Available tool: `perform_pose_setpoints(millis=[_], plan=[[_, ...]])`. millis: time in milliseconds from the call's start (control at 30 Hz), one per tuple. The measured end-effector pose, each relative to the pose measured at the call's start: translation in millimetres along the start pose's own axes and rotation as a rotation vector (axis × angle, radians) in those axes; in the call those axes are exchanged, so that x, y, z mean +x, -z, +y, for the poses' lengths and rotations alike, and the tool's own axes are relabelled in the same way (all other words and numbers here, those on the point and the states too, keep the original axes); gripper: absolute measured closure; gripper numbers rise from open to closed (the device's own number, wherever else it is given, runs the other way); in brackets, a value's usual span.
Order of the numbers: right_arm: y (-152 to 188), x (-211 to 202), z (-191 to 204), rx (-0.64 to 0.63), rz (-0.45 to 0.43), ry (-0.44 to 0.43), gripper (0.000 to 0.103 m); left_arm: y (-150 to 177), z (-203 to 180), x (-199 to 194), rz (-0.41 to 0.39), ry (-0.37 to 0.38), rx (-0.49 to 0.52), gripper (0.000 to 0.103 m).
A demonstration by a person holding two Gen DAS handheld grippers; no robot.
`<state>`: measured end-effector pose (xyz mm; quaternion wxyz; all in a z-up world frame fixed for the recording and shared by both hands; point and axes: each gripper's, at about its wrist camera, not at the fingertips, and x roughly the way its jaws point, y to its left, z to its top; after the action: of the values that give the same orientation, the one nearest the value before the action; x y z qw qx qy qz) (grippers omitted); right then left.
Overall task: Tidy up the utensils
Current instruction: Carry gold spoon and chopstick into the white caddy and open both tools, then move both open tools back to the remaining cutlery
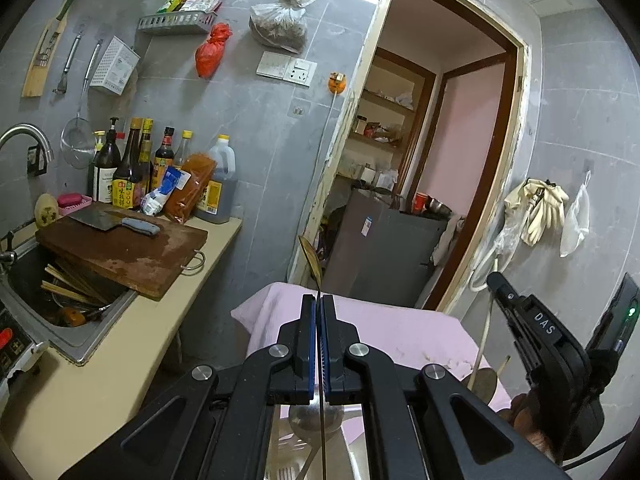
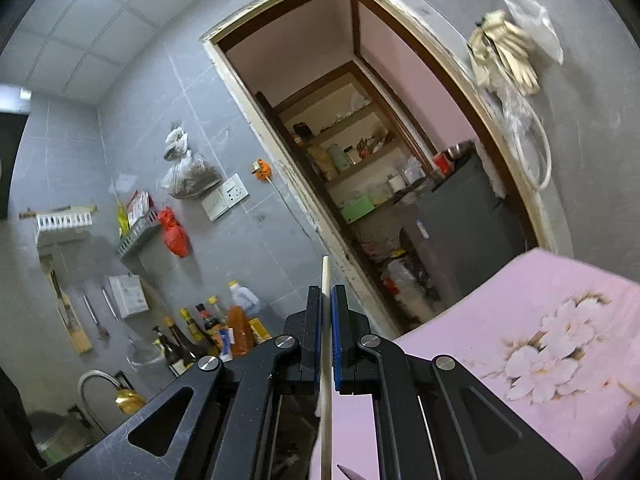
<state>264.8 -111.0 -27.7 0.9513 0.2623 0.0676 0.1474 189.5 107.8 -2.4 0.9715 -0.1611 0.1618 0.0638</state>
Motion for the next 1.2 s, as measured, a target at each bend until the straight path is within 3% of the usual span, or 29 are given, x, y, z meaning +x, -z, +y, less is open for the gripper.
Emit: perform_pose_setpoints(millis=[367,667,733,800,900,967,1033,1200], plan=[[9.3,-3.9,-1.9,-0.033,0.054,0.011,0.099,7.9,0.1,0.4,0.008,-0.002,0.033,0.1],[7.7,-8.8,0.7,-0.085,0.127,-0.019,0.097,7.4,-2.3,-3.7,0.035,0.038,0.059,0.1],[8.0,-12.0,-0.2,-0.097,0.148,-0.027,0.091,7.3,-2.9,-5.7,0.044,0.048,0.067,0.1],[5.7,-18.0,-2.8,-0.092,0.158,-0.03,0.07,6.8,-3.5,-7.4,0.056,0.053,0.077,0.1],[0.1,-27.4,-5.0,-0.102,0.161,-0.032,0.068,5.7,-4.3,-11.0,0.077,0.063,0.09,0.095],[-5.8,-33.9,-4.5,-0.115,0.159,-0.034,0.068,5.1,-5.3,-14.0,0.082,0.068,0.089,0.069],[-14.8,-44.1,-4.0,-0.137,0.15,-0.027,0.064,4.2,-4.9,-18.6,0.071,0.074,0.067,0.057],[-42.0,-67.4,-4.7,-0.191,0.126,0.012,0.036,0.3,-13.9,-24.6,0.084,0.067,0.053,0.054]])
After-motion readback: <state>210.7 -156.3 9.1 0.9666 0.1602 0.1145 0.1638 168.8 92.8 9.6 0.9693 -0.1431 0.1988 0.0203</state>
